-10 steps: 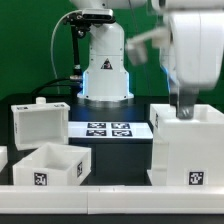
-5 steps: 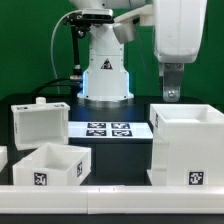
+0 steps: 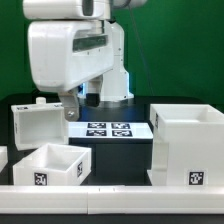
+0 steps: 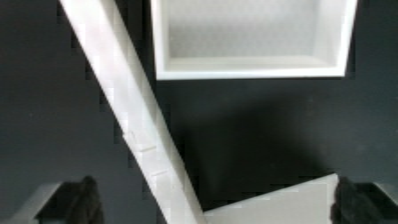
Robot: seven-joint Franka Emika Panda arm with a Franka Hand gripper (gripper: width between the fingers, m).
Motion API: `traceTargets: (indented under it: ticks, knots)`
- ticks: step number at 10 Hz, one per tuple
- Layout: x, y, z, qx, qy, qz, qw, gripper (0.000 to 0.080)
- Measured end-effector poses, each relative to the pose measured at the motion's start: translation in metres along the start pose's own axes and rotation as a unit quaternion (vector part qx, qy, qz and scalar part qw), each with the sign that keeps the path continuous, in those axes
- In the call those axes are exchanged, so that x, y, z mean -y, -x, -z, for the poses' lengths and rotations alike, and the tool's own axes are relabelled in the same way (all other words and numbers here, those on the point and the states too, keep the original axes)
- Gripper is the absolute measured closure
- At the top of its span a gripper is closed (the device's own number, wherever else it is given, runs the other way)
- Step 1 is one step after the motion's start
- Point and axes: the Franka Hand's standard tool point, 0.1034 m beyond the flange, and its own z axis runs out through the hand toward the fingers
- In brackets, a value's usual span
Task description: Assemble drawer
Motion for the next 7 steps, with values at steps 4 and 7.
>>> traceTargets:
  ticks: [4, 7]
  knots:
    - [0.010, 0.025, -0.018, -0.020, 0.021, -0.013, 0.999, 0.0150]
    - [0.047, 0.064, -0.054, -0.042, 0.027, -0.028, 0.998, 0.0150]
